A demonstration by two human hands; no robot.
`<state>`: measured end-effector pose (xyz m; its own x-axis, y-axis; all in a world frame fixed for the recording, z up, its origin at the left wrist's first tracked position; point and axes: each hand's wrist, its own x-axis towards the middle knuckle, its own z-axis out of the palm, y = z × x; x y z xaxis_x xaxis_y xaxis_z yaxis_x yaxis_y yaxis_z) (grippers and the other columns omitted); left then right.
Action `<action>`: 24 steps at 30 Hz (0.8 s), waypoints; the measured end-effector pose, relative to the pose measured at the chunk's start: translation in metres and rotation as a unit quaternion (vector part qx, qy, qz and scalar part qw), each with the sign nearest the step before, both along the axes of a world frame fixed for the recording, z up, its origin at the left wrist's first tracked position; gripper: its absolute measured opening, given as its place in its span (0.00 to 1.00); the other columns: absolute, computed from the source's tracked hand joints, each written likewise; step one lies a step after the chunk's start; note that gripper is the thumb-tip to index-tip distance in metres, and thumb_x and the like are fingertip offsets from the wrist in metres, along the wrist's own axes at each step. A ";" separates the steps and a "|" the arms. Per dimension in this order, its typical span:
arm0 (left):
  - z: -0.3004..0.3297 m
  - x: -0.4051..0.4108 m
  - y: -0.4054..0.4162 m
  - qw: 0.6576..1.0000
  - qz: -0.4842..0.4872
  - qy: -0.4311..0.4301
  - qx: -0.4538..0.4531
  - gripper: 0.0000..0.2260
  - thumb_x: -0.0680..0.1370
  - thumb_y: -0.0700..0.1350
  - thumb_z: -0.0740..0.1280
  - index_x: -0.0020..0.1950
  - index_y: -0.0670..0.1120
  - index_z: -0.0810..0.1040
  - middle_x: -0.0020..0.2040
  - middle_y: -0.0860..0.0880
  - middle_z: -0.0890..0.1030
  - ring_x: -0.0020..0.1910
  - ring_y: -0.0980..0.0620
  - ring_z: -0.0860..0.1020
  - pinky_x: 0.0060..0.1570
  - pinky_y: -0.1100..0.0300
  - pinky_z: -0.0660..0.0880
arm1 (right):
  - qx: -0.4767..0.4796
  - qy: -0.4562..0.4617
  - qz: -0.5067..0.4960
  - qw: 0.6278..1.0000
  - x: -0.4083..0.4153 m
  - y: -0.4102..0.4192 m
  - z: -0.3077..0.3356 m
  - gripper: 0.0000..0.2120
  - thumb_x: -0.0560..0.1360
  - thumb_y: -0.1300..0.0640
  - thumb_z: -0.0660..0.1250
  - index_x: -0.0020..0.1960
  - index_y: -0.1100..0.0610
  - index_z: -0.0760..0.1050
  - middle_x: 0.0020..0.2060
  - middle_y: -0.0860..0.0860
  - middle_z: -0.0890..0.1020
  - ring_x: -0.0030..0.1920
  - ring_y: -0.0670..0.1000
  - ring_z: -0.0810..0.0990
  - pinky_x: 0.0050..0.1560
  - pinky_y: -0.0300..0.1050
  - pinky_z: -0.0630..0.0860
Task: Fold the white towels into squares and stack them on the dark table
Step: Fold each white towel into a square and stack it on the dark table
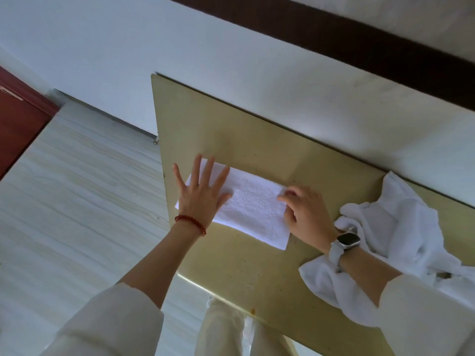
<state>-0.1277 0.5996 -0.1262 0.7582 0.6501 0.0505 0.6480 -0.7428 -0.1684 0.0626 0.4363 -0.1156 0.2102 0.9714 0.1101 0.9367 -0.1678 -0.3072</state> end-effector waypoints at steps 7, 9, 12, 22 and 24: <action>0.022 0.012 0.001 0.995 0.059 -0.063 0.053 0.28 0.68 0.49 0.73 0.67 0.49 0.71 0.66 0.40 0.72 0.67 0.38 0.69 0.59 0.28 0.58 | 0.007 0.005 0.126 0.992 -0.018 -0.029 -0.003 0.12 0.67 0.62 0.57 0.48 0.55 0.74 0.53 0.51 0.73 0.46 0.52 0.74 0.41 0.45 0.71; 0.019 0.005 -0.023 0.991 0.007 -0.120 0.052 0.21 0.71 0.47 0.68 0.64 0.49 0.73 0.63 0.41 0.75 0.64 0.41 0.71 0.62 0.33 0.60 | 0.012 -0.007 0.119 0.993 -0.009 -0.029 -0.004 0.14 0.65 0.66 0.62 0.49 0.56 0.74 0.54 0.51 0.71 0.48 0.54 0.74 0.42 0.47 0.73; 0.009 -0.009 -0.076 0.973 -0.071 -0.216 -0.045 0.12 0.74 0.46 0.63 0.56 0.49 0.74 0.55 0.45 0.79 0.55 0.46 0.73 0.56 0.47 0.68 | 0.010 -0.003 0.126 0.992 0.004 -0.027 -0.007 0.17 0.62 0.72 0.66 0.49 0.58 0.75 0.52 0.54 0.75 0.44 0.56 0.76 0.39 0.50 0.77; -0.006 -0.017 -0.125 0.972 -0.016 -0.225 -0.073 0.09 0.72 0.50 0.62 0.44 0.47 0.78 0.47 0.46 0.78 0.49 0.46 0.73 0.47 0.55 0.66 | 0.015 0.026 0.167 0.986 0.011 -0.024 -0.011 0.06 0.71 0.68 0.62 0.45 0.62 0.76 0.50 0.55 0.77 0.44 0.54 0.74 0.34 0.47 0.78; -0.007 -0.020 -0.125 0.973 0.002 -0.222 -0.071 0.07 0.71 0.46 0.62 0.44 0.47 0.78 0.48 0.46 0.78 0.51 0.46 0.73 0.48 0.55 0.66 | 0.025 0.024 0.174 0.984 0.011 -0.022 -0.011 0.09 0.74 0.62 0.57 0.42 0.62 0.75 0.47 0.56 0.79 0.43 0.53 0.74 0.31 0.44 0.77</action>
